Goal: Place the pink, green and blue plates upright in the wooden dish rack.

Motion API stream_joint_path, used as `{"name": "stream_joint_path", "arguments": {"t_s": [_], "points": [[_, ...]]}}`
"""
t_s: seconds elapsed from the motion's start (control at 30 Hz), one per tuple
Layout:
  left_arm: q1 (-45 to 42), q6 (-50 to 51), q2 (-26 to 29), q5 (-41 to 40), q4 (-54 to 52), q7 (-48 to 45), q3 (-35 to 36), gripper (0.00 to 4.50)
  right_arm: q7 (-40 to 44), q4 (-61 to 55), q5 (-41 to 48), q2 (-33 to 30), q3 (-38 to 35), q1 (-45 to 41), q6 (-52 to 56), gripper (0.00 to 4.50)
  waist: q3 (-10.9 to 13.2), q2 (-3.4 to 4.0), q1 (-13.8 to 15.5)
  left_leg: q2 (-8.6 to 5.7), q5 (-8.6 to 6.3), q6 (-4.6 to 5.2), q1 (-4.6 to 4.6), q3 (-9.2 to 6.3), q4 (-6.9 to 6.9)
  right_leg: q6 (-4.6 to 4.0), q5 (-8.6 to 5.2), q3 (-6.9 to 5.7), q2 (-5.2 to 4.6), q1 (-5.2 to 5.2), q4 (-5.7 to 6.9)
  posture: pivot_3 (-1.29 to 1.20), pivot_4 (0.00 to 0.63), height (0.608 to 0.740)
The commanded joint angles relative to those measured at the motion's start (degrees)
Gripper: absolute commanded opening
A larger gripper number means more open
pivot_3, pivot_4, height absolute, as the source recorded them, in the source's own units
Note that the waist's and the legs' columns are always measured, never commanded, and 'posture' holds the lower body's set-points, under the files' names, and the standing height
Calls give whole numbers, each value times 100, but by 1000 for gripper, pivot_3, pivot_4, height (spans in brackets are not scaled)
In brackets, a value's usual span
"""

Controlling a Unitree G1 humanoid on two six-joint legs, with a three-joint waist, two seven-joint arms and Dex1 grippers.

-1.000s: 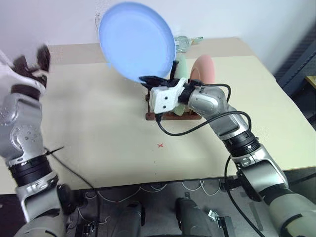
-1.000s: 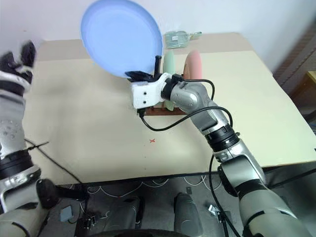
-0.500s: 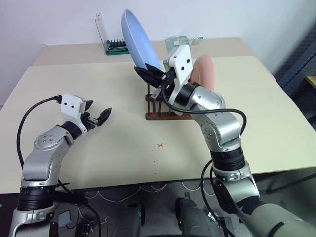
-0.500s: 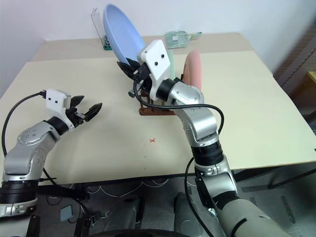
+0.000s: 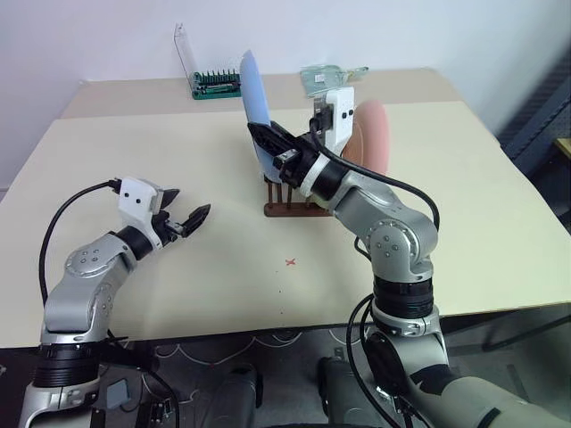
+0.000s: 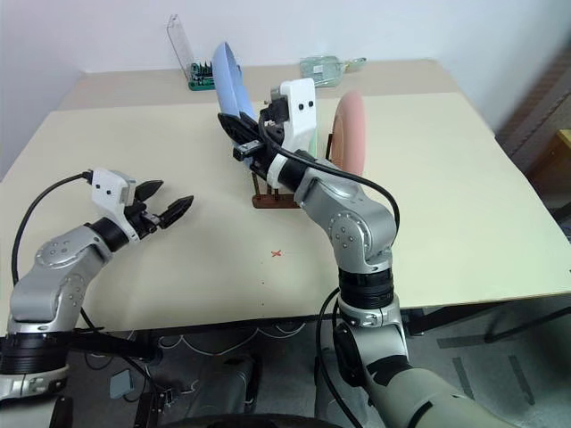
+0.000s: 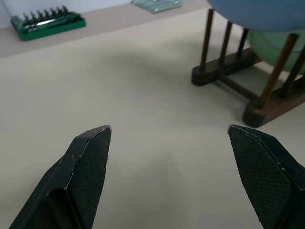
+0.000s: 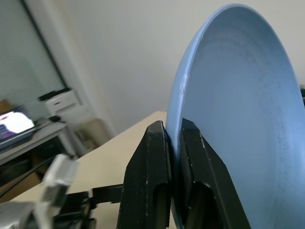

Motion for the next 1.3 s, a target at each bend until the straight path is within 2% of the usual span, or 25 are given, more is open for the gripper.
{"name": "stream_joint_path", "arguments": {"t_s": [0.03,0.7,0.97,1.3], "points": [[14,-27,-4,35,-227,13,22,4005,-161,-134,132,59,-99,-167,-162,0,0,1,-5,0,0,0,0,0,0,0,0,0,0,-1,0,0,150,740],[-11,26,-74,39,-322,82,-70,4005,-688,-42,752,137,-230,-197,105,0,1,2,-4,0,0,0,0,1,-1,0,0,0,0,-1,1,0,150,740],[-6,18,-88,28,-335,80,-83,4005,-1175,105,960,243,-392,-181,431,0,1,2,-3,0,0,0,0,1,-1,0,0,0,0,-1,1,0,150,740],[130,102,-40,-164,-537,-246,-75,4005,-1498,217,1161,280,-536,-211,650,0,4,6,-6,1,0,1,0,2,-1,0,0,0,0,-1,0,0,150,740]]}}
